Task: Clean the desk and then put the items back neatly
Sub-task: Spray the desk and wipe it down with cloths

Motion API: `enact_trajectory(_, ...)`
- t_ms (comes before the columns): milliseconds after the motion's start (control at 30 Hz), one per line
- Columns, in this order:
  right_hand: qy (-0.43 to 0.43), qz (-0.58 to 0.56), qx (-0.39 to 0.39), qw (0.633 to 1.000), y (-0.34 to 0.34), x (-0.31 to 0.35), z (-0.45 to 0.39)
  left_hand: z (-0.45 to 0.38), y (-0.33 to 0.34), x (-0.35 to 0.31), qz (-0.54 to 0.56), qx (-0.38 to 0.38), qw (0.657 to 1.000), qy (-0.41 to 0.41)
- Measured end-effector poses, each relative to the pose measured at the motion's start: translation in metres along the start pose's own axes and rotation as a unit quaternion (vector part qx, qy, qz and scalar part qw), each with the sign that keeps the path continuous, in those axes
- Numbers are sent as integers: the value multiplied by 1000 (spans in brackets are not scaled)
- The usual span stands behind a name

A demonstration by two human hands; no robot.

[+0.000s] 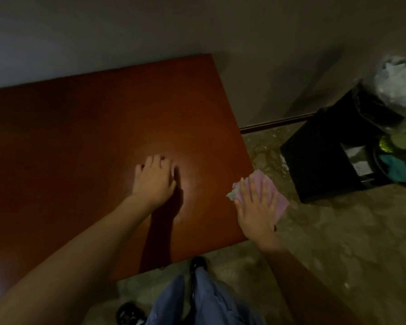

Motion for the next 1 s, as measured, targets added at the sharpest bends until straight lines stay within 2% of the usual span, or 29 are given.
enact_trajectory(133,-8,1,24,1000,1,13,-5,9,3,30,-9,21,999,-47)
enact_trajectory(300,-4,4,47,999,5,19,0,24,15,44,-8,27,998,-49)
enact_trajectory(433,-36,10,52,998,11,41,10,40,22,61,9,6,998,-55)
enact_trajectory(600,-141,13,37,989,29,127,47,79,30,100,27,-17,997,-67)
enact_trajectory(733,-226,47,-1,973,48,195,91,122,36,162,35,-39,994,-99)
enact_trajectory(1000,-363,88,44,927,105,369,196,247,72,323,79,-31,975,-204)
Point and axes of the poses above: each hand's wrist, its own z-axis away from the middle knuckle, its own y-axis out of the palm, x = y × z, the point moved 7 cm from there along -z, towards the middle knuckle, and after that the axes turned 5 degrees about y, right-handed, at the moved point
